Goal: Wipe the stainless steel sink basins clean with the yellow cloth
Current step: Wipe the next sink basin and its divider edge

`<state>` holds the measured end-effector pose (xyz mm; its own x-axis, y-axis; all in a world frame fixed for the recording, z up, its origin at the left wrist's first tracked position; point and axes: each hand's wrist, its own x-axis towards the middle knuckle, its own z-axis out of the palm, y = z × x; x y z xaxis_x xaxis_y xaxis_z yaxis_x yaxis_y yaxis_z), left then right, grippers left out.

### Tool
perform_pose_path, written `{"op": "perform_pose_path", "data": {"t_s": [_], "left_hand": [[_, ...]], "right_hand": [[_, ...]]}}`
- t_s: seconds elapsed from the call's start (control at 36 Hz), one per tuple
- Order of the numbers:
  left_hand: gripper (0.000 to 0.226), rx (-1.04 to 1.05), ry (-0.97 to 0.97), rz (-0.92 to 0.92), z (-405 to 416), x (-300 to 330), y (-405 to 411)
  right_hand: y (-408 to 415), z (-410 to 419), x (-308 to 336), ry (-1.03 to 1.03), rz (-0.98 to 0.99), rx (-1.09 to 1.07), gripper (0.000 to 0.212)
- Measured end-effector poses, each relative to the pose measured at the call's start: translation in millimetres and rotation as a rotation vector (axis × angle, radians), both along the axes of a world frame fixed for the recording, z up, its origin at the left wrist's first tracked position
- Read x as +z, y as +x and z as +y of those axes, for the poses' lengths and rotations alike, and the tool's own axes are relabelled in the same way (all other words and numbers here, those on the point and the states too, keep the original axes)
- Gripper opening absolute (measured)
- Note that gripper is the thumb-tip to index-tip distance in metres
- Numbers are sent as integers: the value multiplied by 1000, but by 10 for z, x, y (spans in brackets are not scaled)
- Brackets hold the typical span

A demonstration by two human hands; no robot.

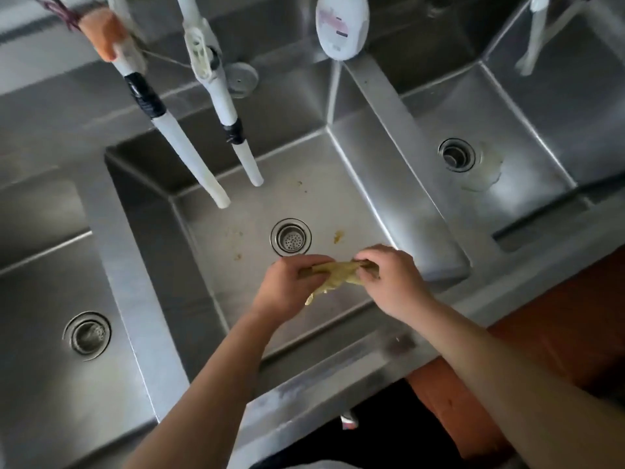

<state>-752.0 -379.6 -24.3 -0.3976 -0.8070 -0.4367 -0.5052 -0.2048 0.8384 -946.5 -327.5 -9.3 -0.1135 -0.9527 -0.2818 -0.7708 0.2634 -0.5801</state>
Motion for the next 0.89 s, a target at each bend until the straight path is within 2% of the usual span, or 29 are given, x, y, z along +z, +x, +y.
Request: {"op": "perform_pose_path", "data": {"t_s": [0.08, 0.17, 0.22, 0.28, 0.39, 0.53, 0.58, 0.67, 0.75, 0.81, 0.89], "left_hand": [[27, 40, 56, -9, -79, 0, -10], [31, 146, 128, -9, -161, 41, -53], [31, 278, 194, 23, -199, 75, -71], [30, 377, 261, 49, -217, 102, -96], [29, 414, 395, 45, -221, 126, -289], [49, 129, 440, -96, -451, 27, -636], [42, 68, 384, -152, -604, -7, -808], [24, 125, 176, -225, -821, -95, -1018], [23, 268, 250, -23, -964, -127, -1142], [30, 336, 322, 105, -1055, -144, -1162], [23, 320, 415, 112, -1172, -252, -1109]], "right_hand": [[-58, -99, -53, 96, -109, 22, 12], [-196, -293, -59, 267, -352, 11, 12], [-321, -441, -48, 413, -501, 38, 23], [-451, -590, -49, 508, -568, 108, 32], [-682, -877, -103, 473, -478, 265, 25], [-887, -1292, -131, 413, -415, 450, 23], [-944, -1461, -124, 399, -405, 500, 23], [-985, -1697, -116, 373, -389, 533, 24], [-997, -1923, -88, 312, -380, 517, 24], [-1010, -2061, -86, 299, -373, 504, 24], [-996, -2182, -194, 310, -342, 472, 28]]}}
